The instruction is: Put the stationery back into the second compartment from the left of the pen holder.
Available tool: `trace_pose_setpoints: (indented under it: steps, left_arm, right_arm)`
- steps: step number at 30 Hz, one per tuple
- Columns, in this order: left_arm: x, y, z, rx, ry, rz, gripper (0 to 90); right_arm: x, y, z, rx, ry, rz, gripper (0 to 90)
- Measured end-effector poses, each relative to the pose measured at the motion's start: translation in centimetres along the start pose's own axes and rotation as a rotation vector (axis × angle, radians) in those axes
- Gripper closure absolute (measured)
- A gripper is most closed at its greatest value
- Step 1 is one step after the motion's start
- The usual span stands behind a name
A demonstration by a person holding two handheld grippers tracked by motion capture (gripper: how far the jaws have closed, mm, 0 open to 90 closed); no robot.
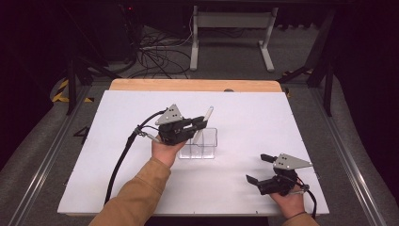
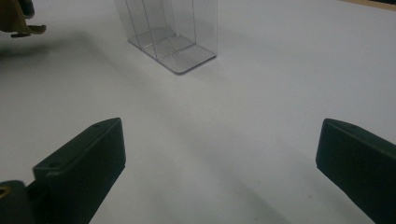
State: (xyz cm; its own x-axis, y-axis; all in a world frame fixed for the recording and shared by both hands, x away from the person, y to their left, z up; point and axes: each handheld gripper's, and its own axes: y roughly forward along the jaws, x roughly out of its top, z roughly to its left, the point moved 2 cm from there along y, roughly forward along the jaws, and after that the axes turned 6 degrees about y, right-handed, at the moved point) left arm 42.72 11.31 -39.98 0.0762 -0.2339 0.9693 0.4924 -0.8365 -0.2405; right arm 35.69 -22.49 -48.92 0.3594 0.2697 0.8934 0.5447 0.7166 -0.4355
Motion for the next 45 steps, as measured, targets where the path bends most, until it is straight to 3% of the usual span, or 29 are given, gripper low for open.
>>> trace_pose_setpoints:
  steps: [11,14,21,25,40,45]
  left_arm:
    - [-0.8,0.0,-0.2,0.006,0.016,0.033,75.5]
    - [-0.6,-0.3,-0.3,0.038,0.045,0.033,55.6]
    - [0.5,-2.1,-0.4,0.086,0.042,0.020,30.1]
    - [1.1,-3.2,-0.5,0.100,0.046,-0.002,20.7]
    - [1.9,-5.6,-1.3,0.099,0.067,0.005,12.4]
    - [1.9,-7.2,-1.6,0.084,0.074,0.011,4.7]
  right_arm:
    - [0.0,0.0,0.0,0.001,0.000,0.000,1.9]
    - [0.0,0.0,0.0,0.001,0.000,0.000,1.9]
    - [0.0,0.0,0.0,0.001,-0.001,-0.001,1.9]
    - [0.0,0.0,0.0,0.000,-0.001,-0.001,1.9]
    - [0.0,0.0,0.0,0.002,-0.002,0.000,1.7]
    - [0.0,0.0,0.1,0.003,-0.002,0.000,1.6]
